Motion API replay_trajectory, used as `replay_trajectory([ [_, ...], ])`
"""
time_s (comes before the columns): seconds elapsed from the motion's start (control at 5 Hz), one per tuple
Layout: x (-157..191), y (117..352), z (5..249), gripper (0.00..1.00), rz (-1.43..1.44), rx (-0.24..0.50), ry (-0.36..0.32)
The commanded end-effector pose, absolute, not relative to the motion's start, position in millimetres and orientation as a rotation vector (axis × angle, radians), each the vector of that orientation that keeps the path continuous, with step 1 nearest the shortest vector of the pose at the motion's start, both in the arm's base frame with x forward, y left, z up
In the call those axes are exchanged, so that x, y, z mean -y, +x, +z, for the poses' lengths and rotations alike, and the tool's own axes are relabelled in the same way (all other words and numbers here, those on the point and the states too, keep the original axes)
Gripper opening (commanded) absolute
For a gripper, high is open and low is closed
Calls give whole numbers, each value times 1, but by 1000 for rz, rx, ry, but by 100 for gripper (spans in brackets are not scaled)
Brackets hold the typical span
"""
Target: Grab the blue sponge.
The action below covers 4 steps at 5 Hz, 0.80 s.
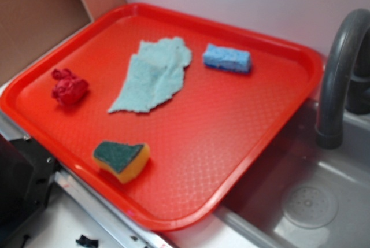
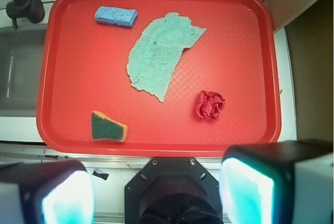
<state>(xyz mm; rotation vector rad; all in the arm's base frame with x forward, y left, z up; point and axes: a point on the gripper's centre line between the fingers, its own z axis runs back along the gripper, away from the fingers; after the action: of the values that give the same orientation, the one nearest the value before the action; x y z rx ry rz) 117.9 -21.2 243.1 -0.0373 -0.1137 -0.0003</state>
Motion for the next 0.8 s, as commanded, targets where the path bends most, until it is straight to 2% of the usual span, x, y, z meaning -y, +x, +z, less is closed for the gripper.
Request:
replay_trajectory([
  [0.0,21,118,243,100,0,114,-37],
  [0.2,26,134,230,100,-96,146,-41],
  [0.4,29,168,213,100,-196,228,-27],
  [0.6,32,203,197,100,-429,247,-10],
])
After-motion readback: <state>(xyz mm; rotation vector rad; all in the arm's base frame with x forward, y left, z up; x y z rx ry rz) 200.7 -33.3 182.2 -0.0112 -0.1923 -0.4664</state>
